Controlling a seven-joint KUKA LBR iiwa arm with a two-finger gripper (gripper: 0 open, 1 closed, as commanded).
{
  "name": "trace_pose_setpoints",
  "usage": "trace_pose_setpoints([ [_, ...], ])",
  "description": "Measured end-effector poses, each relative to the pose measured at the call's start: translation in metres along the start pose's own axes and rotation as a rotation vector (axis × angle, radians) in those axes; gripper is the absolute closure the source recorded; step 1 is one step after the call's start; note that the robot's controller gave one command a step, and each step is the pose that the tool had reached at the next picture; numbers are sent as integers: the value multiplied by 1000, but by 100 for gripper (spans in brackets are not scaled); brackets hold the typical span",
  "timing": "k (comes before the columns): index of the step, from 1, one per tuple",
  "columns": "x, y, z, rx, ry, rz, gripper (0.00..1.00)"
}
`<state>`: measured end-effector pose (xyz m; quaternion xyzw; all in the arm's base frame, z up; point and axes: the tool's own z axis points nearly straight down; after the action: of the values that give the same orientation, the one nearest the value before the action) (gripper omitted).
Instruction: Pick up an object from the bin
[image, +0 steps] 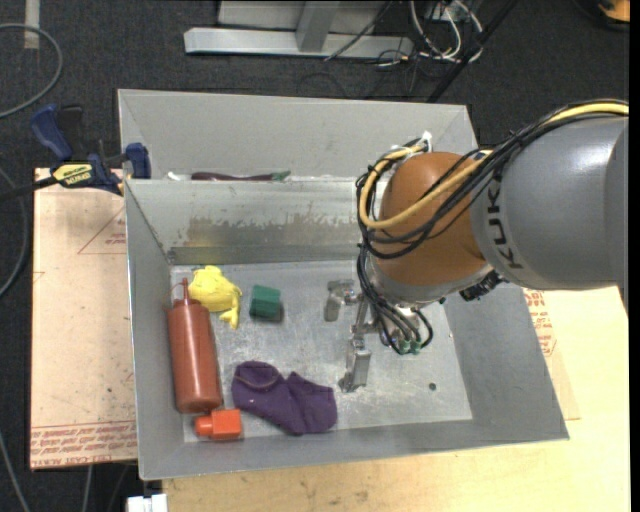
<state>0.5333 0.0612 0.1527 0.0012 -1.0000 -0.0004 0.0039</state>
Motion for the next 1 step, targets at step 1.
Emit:
trace_pose_setpoints([
  [1, -2, 0, -4, -1, -8, 1, 0],
])
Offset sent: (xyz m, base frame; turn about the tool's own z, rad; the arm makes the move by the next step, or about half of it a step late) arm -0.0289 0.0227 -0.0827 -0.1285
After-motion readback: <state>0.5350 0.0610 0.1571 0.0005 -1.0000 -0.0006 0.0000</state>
